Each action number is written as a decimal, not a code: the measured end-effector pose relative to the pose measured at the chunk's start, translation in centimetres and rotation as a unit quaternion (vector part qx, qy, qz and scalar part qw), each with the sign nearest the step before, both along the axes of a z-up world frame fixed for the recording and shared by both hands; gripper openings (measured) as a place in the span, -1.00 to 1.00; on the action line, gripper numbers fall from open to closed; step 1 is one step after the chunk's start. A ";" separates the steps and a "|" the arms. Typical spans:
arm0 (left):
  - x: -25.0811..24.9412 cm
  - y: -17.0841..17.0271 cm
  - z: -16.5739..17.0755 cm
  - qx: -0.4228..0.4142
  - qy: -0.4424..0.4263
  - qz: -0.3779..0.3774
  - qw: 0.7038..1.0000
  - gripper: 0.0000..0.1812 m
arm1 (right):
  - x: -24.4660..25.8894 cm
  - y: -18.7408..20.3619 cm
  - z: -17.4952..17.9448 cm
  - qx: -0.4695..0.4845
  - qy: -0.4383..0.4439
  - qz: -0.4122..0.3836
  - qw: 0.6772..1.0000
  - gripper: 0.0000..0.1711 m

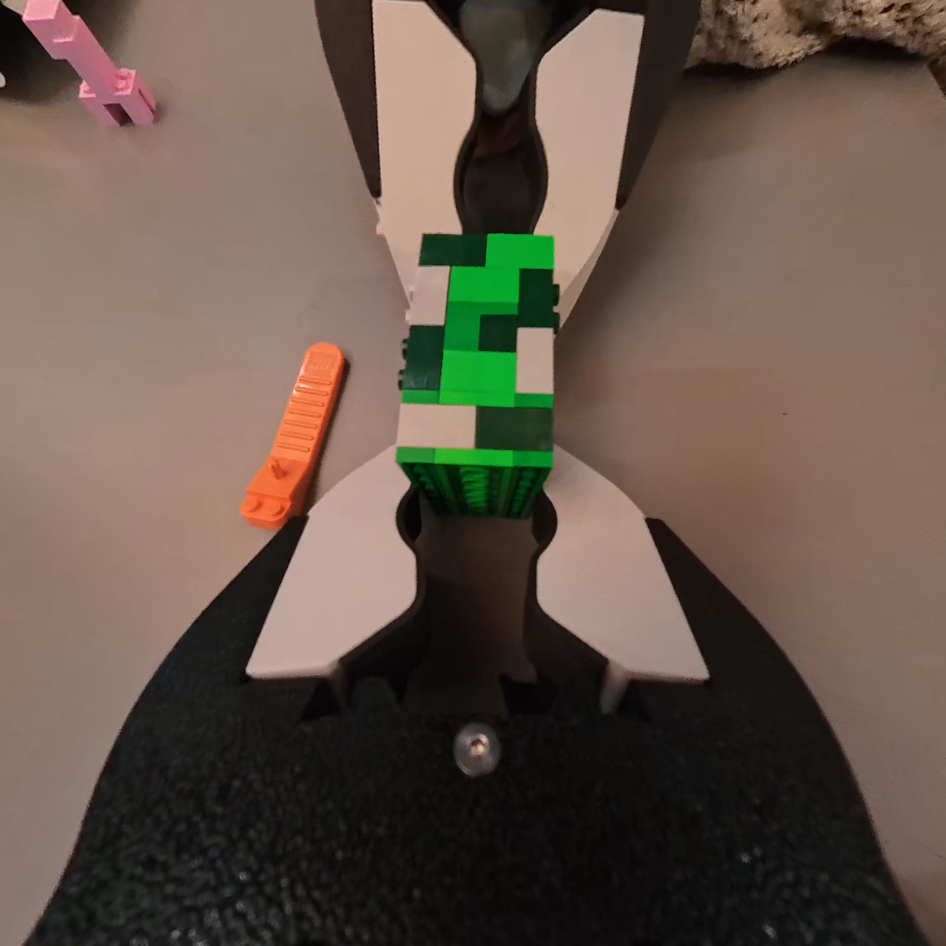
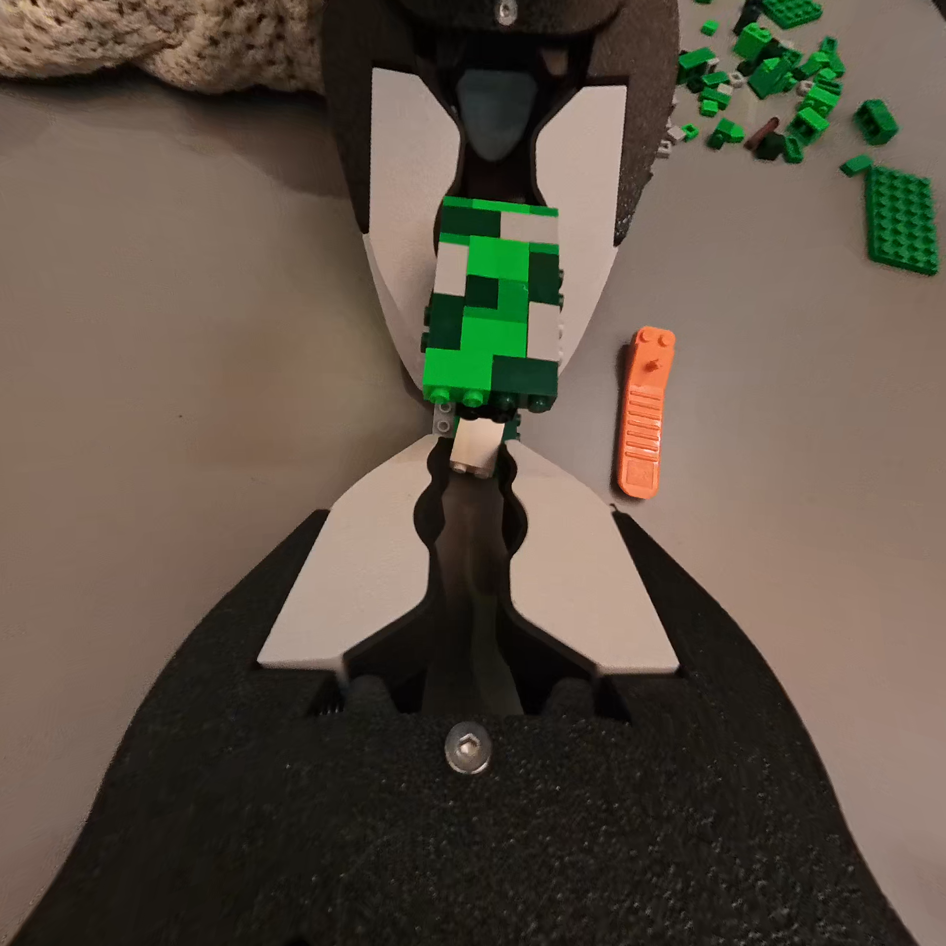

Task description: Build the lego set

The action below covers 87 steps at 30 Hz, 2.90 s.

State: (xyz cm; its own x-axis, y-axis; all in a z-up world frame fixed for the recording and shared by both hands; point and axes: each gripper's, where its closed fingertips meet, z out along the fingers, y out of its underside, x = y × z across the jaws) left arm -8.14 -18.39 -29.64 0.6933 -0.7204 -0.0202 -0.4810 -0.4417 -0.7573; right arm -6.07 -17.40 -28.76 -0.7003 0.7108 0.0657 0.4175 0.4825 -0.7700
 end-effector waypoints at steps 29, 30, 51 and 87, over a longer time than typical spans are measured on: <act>0.4 -0.3 0.0 0.000 -0.001 -0.007 1.000 -0.55 | 0.3 -0.2 0.0 -0.007 -0.003 0.022 1.000 -0.76; 0.4 -0.3 0.0 0.000 -0.001 -0.008 1.000 -0.55 | 0.3 -0.2 0.0 -0.005 -0.003 0.023 1.000 -0.81; 0.7 -0.2 0.2 0.003 -0.005 0.001 1.000 -0.56 | 0.1 -0.4 -0.1 -0.009 -0.006 -0.016 1.000 -0.81; 2.1 0.4 12.3 0.219 -0.387 0.065 0.893 -0.56 | -0.6 0.1 9.2 -0.266 0.181 -0.082 0.943 -0.07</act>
